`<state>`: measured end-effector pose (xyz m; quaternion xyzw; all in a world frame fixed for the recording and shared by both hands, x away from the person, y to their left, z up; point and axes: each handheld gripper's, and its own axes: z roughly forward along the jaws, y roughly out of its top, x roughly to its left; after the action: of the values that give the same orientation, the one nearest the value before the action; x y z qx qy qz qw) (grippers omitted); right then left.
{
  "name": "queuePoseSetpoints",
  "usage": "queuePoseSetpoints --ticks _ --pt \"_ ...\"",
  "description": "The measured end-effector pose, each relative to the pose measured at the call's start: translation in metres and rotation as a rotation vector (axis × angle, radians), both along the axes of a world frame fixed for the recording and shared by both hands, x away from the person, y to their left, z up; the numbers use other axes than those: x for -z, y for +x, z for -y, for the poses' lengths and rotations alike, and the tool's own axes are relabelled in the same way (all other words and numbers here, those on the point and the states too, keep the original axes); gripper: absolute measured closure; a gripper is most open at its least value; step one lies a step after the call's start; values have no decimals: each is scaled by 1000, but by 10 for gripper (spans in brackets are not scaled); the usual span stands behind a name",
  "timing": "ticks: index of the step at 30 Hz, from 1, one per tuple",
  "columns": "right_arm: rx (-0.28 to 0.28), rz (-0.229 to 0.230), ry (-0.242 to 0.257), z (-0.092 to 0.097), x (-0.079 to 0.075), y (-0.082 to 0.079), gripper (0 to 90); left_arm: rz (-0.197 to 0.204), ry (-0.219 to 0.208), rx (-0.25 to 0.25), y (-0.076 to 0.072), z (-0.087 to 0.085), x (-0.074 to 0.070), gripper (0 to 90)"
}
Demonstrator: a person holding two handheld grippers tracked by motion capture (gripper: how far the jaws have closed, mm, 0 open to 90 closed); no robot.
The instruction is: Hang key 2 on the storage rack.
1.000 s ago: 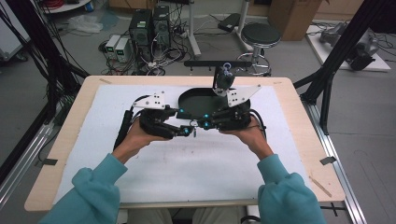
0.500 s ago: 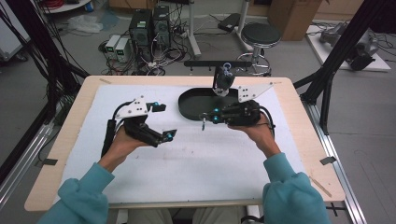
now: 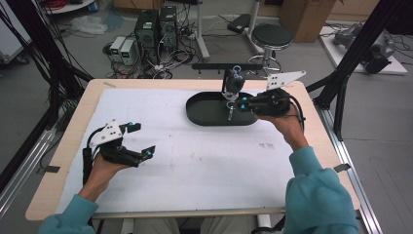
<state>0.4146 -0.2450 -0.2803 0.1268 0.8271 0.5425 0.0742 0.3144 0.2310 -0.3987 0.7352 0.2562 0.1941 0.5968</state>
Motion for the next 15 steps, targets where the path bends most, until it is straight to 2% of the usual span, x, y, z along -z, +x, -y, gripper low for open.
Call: queuePoseSetpoints --ticks 5,8,11,15 --pt "45 -2 0 12 -9 14 890 21 -38 -45 -11 -19 15 17" --pt "71 1 -7 18 -14 22 890 20 -66 -80 -16 -30 23 17" --pt "92 1 -18 23 -21 29 890 35 -74 -111 -20 -38 29 17" --pt "128 6 -35 30 -29 40 890 43 -109 -127 -26 -48 37 17"
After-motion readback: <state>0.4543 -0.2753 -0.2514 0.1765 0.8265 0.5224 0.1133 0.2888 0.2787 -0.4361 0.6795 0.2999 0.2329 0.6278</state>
